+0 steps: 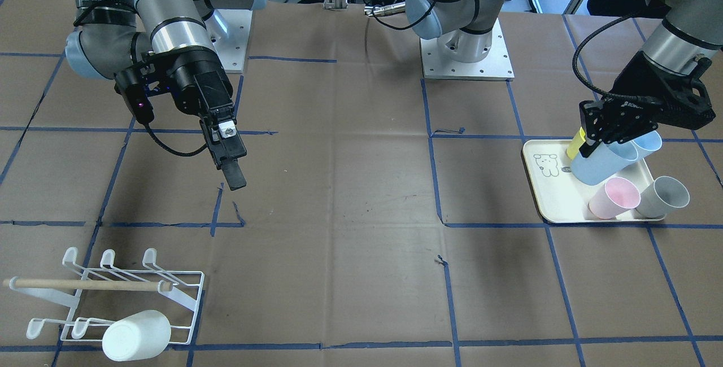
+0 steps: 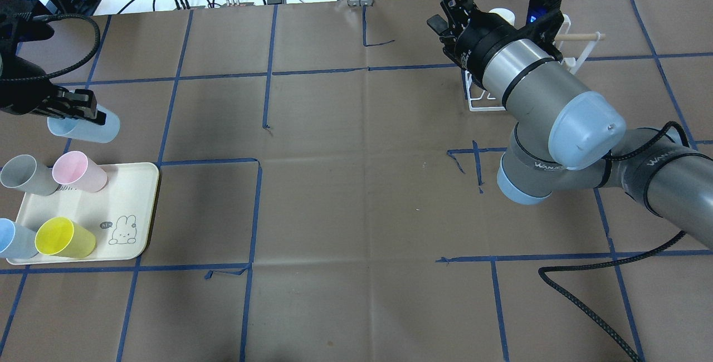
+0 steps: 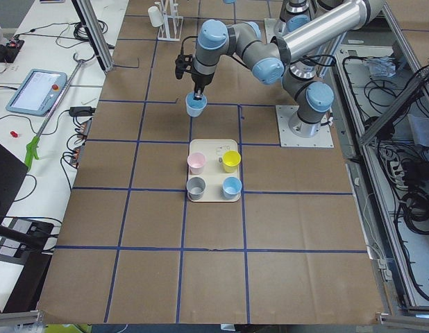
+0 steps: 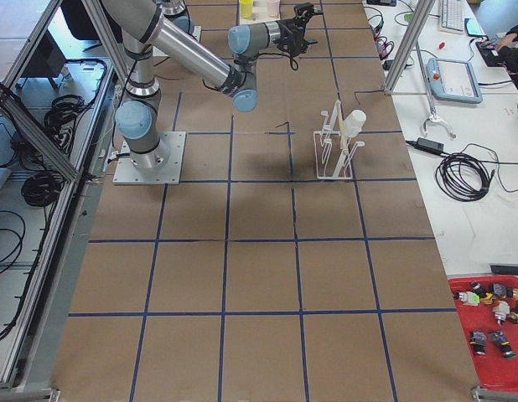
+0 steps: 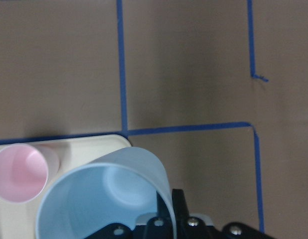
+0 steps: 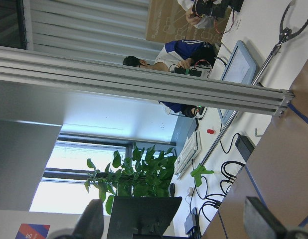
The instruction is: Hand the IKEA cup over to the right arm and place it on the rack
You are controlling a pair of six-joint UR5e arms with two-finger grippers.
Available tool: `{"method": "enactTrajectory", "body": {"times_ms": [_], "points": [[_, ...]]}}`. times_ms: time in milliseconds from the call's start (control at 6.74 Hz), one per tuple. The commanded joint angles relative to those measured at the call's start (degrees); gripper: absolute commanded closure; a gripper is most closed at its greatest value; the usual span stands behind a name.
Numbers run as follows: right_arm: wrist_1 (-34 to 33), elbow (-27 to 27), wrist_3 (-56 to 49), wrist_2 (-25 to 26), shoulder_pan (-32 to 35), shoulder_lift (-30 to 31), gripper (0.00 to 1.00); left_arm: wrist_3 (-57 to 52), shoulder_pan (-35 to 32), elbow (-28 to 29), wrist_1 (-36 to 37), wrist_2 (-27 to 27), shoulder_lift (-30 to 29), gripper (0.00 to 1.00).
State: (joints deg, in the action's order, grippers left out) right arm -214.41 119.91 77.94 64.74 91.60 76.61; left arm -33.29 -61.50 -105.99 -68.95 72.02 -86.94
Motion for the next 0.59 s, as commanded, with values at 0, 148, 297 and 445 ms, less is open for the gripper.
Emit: {"method": "enactTrajectory", "body": {"times_ms": [0,148,297,445], "points": [[0.1,0.0,-0.2,0.1,0.0,-0.5,0.0,-3.2,-0.3,-0.4,8.5,-19.1,-3.6,1.0],[0.0,0.0,-0.2,0.2,0.0,-0.5,0.0,-7.2,-0.8,-0.7,12.3,-26.7,-5.2,1.0],[0.0,0.0,-0.2,0.2,0.0,-0.5,0.0,-14.2,-0.9,-1.1,13.1,-34.2,-6.7,1.0],[0.0,0.0,-0.2,0.2,0.0,-0.5,0.0,-20.7,-1.9,-2.3,13.1,-41.7,-7.7,1.0]]}}
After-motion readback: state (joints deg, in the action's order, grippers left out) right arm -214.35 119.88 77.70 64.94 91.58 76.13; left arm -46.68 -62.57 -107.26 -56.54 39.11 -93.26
